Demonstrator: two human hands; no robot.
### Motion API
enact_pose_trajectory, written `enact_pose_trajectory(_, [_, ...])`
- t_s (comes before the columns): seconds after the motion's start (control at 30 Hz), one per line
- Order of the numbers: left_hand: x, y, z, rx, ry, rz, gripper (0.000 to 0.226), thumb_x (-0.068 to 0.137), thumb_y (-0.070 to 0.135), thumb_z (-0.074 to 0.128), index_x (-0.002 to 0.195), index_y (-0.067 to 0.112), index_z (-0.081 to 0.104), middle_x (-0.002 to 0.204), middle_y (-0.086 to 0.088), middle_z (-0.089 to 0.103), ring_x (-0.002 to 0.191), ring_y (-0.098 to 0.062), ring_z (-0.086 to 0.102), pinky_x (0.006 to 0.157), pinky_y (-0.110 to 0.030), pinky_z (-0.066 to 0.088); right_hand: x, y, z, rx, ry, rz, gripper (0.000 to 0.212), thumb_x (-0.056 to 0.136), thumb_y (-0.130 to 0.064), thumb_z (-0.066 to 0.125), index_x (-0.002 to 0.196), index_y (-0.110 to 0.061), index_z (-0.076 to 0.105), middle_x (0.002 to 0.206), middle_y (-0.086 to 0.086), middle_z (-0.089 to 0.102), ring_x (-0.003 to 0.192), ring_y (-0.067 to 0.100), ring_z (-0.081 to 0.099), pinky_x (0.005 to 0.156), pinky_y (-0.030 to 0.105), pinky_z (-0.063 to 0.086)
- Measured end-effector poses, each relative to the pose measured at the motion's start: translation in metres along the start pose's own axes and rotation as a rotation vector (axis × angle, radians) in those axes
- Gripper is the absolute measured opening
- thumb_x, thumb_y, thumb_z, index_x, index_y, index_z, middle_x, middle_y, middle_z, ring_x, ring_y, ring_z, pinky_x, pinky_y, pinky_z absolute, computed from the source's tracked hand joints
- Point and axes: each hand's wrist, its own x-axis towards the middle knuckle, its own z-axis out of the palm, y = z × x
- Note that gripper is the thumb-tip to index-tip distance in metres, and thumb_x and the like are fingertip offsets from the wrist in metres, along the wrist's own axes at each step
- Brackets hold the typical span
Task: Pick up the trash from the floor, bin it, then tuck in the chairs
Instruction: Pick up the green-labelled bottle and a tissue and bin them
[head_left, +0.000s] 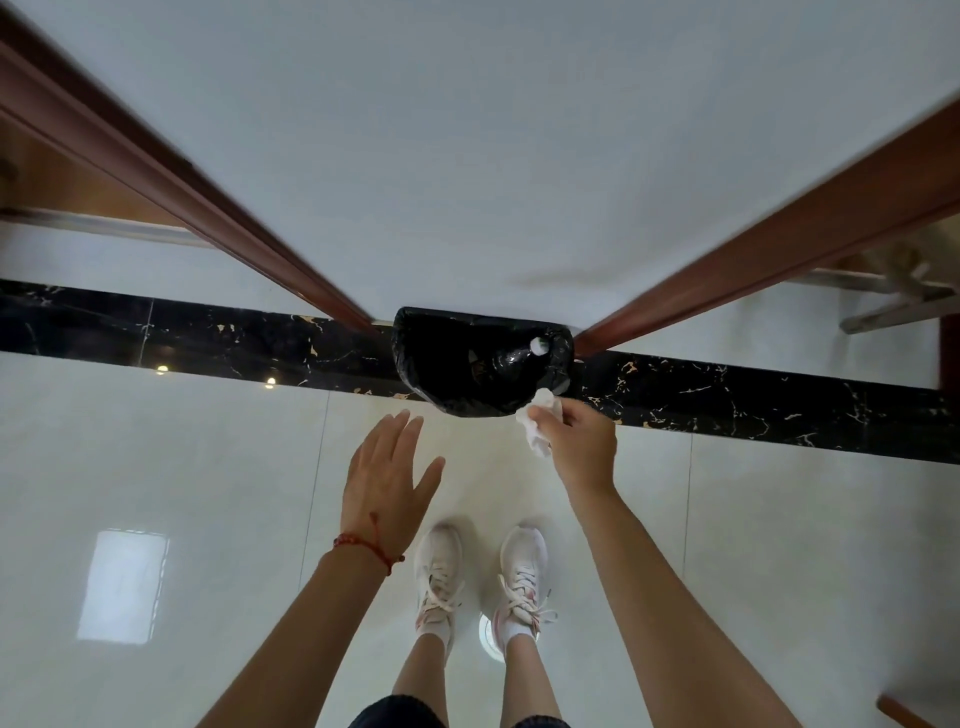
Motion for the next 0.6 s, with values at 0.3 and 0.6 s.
enact_pose_trajectory(0.3, [0.005,-0.018,-0.017,0.038,0.068,0.025,0.062,0.085,0.044,0.032,0.120,-0.002,0.054,0.125,-0.022,0.057,0.117,-0.041,0.051,0.095,-0.050,0.039,0.038,-0.024,0.047,0.012,0.001,-0.084,0.027,0.077,-0.016,0.067,0.067,0.006,0.054,0.060,0.010,0.053,0.059,0.024,0.047,0.055,0.030,0.037])
enact_pose_trajectory(0.6, [0.007,-0.009,-0.023,0.025,0.080,0.041,0.060,0.085,0.043,0.032,0.121,-0.001,0.054,0.125,-0.021,0.057,0.116,-0.039,0.053,0.095,-0.049,0.040,0.025,-0.018,0.031,-0.143,-0.031,-0.143,0.044,0.089,-0.023,0.060,0.126,-0.002,0.053,0.130,0.012,0.056,0.117,0.025,0.055,0.095,0.028,0.041])
